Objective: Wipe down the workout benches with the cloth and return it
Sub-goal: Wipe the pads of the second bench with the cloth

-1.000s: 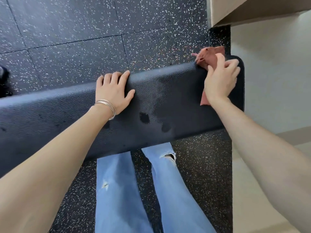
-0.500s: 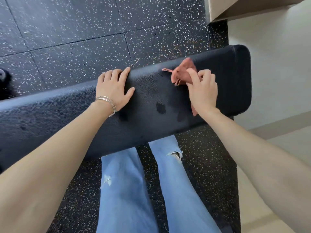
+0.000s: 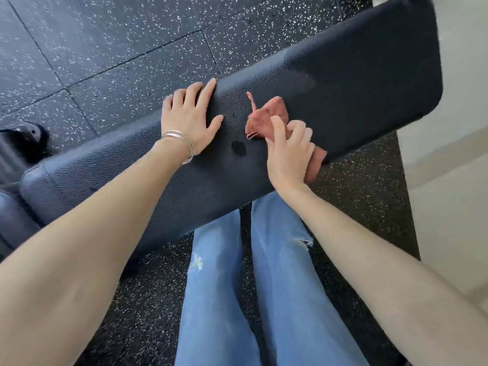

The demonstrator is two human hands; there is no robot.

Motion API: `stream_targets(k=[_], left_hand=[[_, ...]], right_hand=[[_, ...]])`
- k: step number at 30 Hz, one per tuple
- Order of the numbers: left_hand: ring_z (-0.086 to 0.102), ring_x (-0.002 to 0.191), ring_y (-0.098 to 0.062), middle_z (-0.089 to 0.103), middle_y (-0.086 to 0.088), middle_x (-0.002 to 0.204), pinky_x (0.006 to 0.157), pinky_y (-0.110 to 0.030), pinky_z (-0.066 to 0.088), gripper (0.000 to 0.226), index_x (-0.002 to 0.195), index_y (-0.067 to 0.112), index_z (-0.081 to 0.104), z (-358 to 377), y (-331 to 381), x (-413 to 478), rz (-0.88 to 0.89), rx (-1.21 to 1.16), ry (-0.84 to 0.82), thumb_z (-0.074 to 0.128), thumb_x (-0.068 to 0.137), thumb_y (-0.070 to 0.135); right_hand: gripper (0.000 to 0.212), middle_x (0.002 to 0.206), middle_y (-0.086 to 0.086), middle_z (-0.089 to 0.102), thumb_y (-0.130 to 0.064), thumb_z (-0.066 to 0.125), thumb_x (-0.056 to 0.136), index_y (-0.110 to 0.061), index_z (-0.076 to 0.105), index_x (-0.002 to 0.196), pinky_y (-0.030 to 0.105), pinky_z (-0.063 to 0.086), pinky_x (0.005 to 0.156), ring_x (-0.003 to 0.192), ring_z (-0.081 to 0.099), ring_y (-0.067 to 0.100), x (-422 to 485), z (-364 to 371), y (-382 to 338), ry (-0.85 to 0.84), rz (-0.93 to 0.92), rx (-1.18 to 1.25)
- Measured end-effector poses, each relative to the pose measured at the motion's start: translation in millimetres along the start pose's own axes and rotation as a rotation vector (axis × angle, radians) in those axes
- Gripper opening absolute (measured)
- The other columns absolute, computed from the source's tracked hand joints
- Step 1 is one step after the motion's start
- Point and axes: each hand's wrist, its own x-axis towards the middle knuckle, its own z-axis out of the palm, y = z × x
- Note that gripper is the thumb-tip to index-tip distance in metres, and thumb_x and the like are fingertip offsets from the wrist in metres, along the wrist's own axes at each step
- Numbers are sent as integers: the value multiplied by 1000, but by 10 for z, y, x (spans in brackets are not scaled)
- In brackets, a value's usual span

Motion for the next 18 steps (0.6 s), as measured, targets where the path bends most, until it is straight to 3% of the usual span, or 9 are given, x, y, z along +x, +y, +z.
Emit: stream_targets(k=[4, 6, 9, 12, 15, 18], left_hand=[[35, 127, -35, 34, -7, 146, 108, -47, 24, 69, 149, 25, 16, 7, 8, -3, -10, -11, -1, 39, 89, 51], [34, 128, -35, 33, -7, 147, 110, -47, 23, 68, 149, 25, 16, 5, 25, -5, -20, -8, -7, 37, 90, 51], [34, 129, -34, 32, -7, 148, 110, -46, 22, 68, 149, 25, 15, 13, 39, -6, -18, 4, -7, 36, 90, 51], [34, 129, -33, 33, -6, 147, 108, -45, 23, 66, 149, 27, 15, 28, 15, -17, -10, 10, 4, 35, 90, 51], [37, 127, -33, 37, -6, 144, 106, -45, 25, 61, 148, 29, 19, 6, -5, -20, -25, -19, 19, 34, 92, 48], [40, 122, -34, 42, -11, 138, 104, -44, 27, 58, 147, 33, 21, -19, -23, -15, -53, -30, 4, 35, 93, 48]], right_hand=[[36, 111, 14, 51, -22, 55, 89, -22, 50, 126, 47, 42, 70, 96, 47, 36, 274, -131, 296, -23, -163, -44], [32, 111, 13, 50, -25, 54, 88, -23, 50, 120, 48, 45, 71, 99, 47, 36, 532, -183, 570, 61, -26, -57], [39, 121, 14, 46, -29, 51, 93, -25, 43, 130, 48, 44, 80, 110, 45, 34, 754, -192, 882, 104, 300, -21], [41, 124, 13, 45, -28, 50, 94, -25, 41, 133, 47, 45, 81, 112, 44, 33, 697, -110, 695, 146, 415, -9], [39, 114, 12, 50, -26, 58, 89, -24, 49, 127, 45, 43, 71, 101, 48, 32, 324, -30, 216, 186, 295, 18], [39, 106, 11, 56, -18, 63, 85, -24, 56, 123, 43, 41, 65, 90, 52, 32, -157, 51, -170, 61, 96, 50]])
